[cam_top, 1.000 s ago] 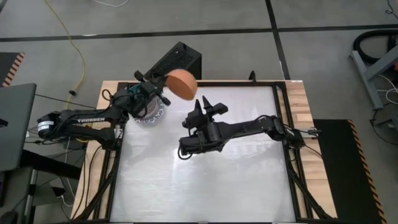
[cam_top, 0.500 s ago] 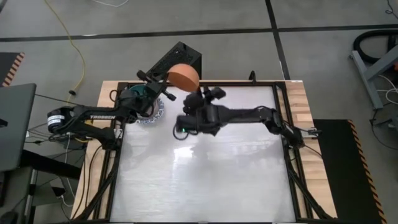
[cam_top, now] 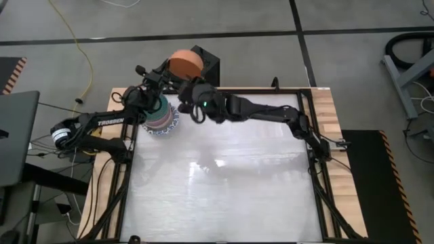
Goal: Nest bowls inside each other
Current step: Stack the orange bowl on top of the green bowl
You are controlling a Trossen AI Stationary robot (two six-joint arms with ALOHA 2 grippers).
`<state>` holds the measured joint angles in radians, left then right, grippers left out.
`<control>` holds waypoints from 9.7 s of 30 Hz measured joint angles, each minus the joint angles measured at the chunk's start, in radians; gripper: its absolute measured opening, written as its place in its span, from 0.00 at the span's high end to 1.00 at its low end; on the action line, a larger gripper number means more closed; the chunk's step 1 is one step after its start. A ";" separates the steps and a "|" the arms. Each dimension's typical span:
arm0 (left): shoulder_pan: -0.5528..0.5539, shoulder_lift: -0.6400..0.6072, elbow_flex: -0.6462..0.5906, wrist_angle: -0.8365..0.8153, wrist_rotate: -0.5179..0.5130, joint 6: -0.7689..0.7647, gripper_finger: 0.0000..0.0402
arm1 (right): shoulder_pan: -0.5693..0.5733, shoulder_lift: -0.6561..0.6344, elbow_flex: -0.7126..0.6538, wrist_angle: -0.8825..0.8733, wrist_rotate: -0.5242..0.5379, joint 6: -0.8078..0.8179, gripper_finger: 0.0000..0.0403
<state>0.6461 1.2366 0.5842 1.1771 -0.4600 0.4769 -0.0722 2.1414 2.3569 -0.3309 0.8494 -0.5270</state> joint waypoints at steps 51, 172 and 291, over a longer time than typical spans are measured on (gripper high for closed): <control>0.021 0.000 -0.001 -0.026 0.105 -0.082 1.00 | -0.173 0.008 -0.024 0.017 0.067 0.026 0.92; -0.417 -1.104 -0.001 -1.669 0.908 -0.674 0.35 | -0.249 0.352 -0.002 0.338 -0.873 0.974 0.99; -0.378 -0.706 0.000 -1.376 -0.540 -0.538 1.00 | -0.200 -0.028 -0.022 0.016 -0.900 0.450 0.76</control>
<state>0.2681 0.5303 0.5838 -0.1992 -1.0003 -0.0612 -0.2725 2.1131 2.3348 -0.3153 -0.0505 -0.0767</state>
